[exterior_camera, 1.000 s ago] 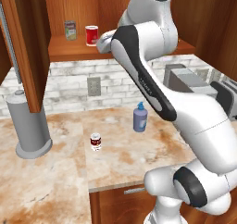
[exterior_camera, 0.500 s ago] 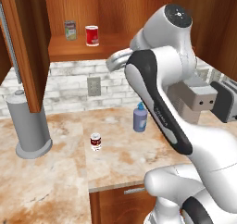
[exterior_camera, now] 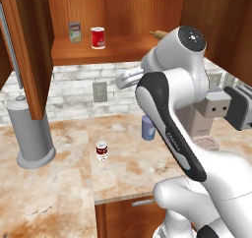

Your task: Pick the cans from the counter and place them in their designated side in the cabinet.

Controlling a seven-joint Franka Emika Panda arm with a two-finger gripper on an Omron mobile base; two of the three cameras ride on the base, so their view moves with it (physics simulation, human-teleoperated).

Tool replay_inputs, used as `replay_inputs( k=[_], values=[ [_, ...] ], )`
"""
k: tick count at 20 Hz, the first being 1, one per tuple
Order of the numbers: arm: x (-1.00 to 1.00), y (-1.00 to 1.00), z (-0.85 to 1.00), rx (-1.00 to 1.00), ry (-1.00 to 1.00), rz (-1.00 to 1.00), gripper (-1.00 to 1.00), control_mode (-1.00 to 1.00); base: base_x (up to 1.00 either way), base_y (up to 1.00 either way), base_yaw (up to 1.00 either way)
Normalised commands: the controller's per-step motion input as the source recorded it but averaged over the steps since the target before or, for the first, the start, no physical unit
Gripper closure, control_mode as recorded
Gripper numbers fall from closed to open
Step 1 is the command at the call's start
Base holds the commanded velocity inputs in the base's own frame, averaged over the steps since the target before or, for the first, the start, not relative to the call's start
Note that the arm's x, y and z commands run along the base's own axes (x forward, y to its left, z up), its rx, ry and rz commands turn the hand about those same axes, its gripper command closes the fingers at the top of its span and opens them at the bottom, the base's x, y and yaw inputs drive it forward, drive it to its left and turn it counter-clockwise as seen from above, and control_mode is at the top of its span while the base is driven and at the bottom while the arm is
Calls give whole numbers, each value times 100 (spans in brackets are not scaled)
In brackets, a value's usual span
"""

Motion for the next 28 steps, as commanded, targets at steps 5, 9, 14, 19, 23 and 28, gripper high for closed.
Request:
replay_inputs(
  k=[5, 9, 14, 19, 23, 28],
  values=[
    [-5, 0, -14, 3, 2, 0, -100, -100, 0, 0, 0],
    [-16, 0, -19, 6, 4, 0, -100, -100, 0, 0, 0],
    [-24, -3, -16, 3, 5, -1, -100, -100, 0, 0, 0],
    [-28, -4, -11, 2, 6, -2, -100, -100, 0, 0, 0],
    [-31, -2, -12, 1, 5, -4, -100, -100, 0, 0, 0],
    [-20, -1, -13, 2, 5, -4, -100, -100, 0, 0, 0]
  ],
)
